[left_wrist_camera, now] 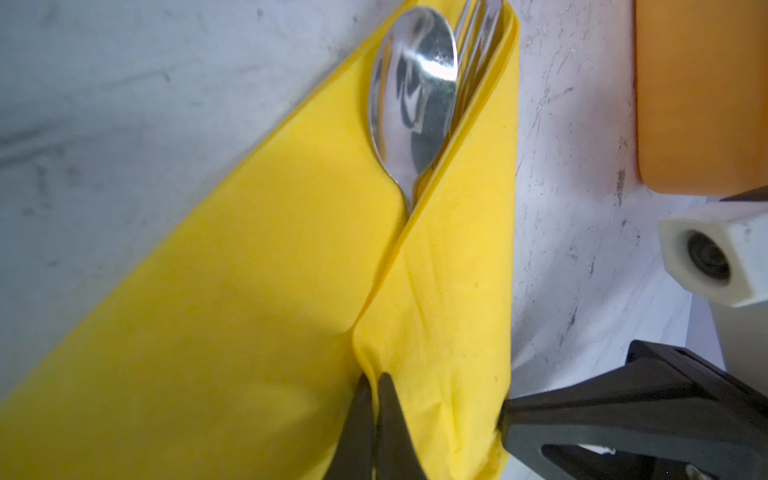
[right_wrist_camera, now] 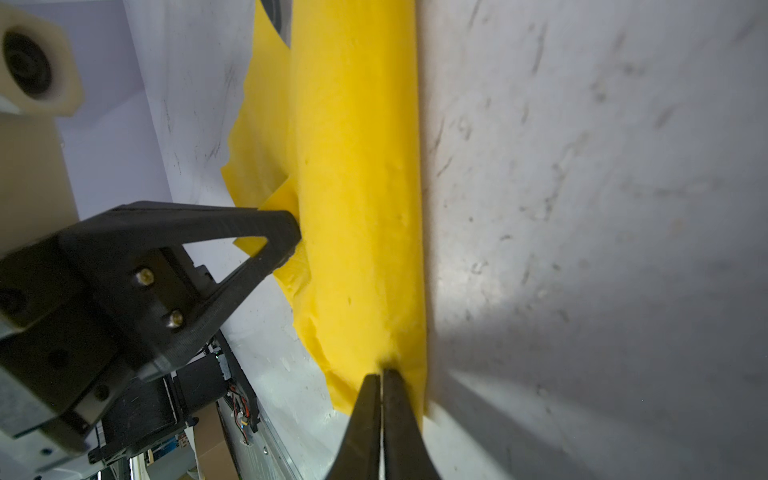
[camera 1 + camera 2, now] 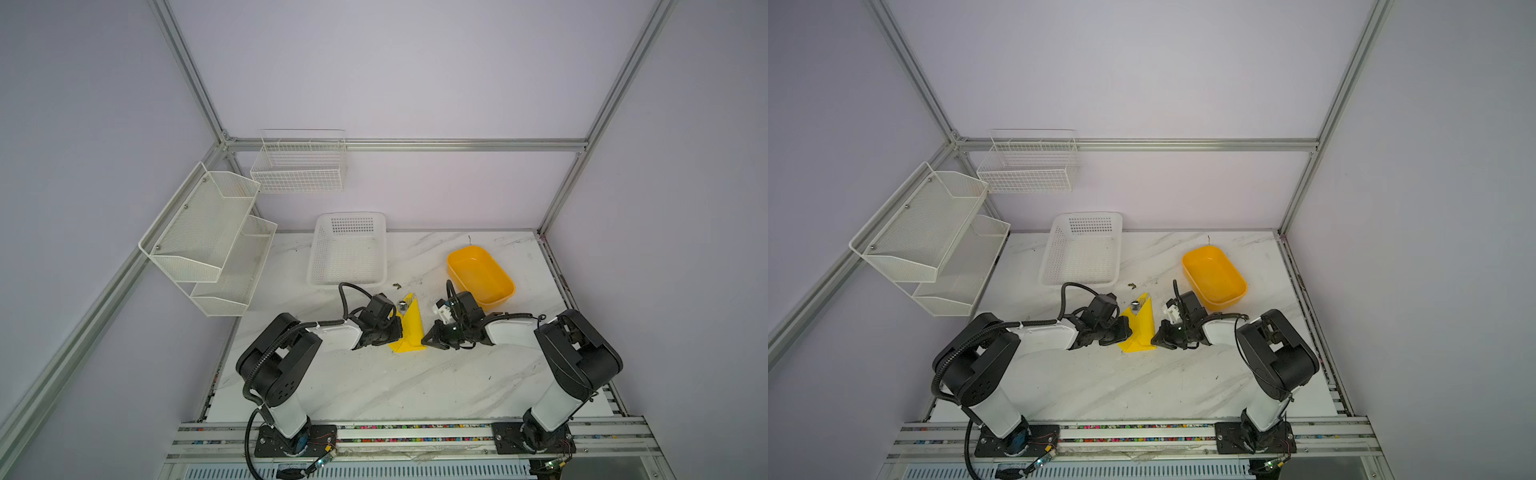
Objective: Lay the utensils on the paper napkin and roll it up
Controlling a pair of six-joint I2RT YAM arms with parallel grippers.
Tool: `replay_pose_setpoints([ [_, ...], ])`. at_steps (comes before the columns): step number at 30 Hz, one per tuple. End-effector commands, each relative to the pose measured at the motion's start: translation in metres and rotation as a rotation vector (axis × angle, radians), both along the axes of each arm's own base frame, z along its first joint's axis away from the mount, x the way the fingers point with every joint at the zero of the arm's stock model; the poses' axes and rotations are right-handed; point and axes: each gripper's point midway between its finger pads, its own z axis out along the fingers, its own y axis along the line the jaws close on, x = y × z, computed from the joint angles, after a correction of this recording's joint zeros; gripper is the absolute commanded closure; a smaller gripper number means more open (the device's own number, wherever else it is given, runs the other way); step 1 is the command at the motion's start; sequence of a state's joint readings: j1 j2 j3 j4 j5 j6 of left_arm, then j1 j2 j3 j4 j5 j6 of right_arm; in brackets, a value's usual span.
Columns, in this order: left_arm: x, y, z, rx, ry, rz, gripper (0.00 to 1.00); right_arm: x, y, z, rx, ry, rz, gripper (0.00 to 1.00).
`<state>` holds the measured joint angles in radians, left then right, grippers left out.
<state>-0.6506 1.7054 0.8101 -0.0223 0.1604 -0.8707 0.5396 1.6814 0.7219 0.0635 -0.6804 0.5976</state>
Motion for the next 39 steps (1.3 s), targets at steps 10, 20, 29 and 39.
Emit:
replay_pose_setpoints([
  [10,0.012,-0.007,0.015,0.005,-0.051,-0.017,1.0,-0.021,0.013,0.009,0.058,0.005,0.084,0.9],
  [20,0.012,-0.009,0.014,-0.002,-0.052,-0.023,1.0,-0.023,0.003,-0.024,-0.032,0.031,0.057,0.9],
  [29,0.013,-0.007,0.016,0.007,-0.058,-0.018,1.0,-0.015,0.013,0.017,0.05,-0.04,0.062,0.88],
  [39,0.015,-0.009,0.024,0.012,-0.075,-0.039,1.0,-0.004,0.001,0.011,-0.02,-0.062,-0.013,0.88],
])
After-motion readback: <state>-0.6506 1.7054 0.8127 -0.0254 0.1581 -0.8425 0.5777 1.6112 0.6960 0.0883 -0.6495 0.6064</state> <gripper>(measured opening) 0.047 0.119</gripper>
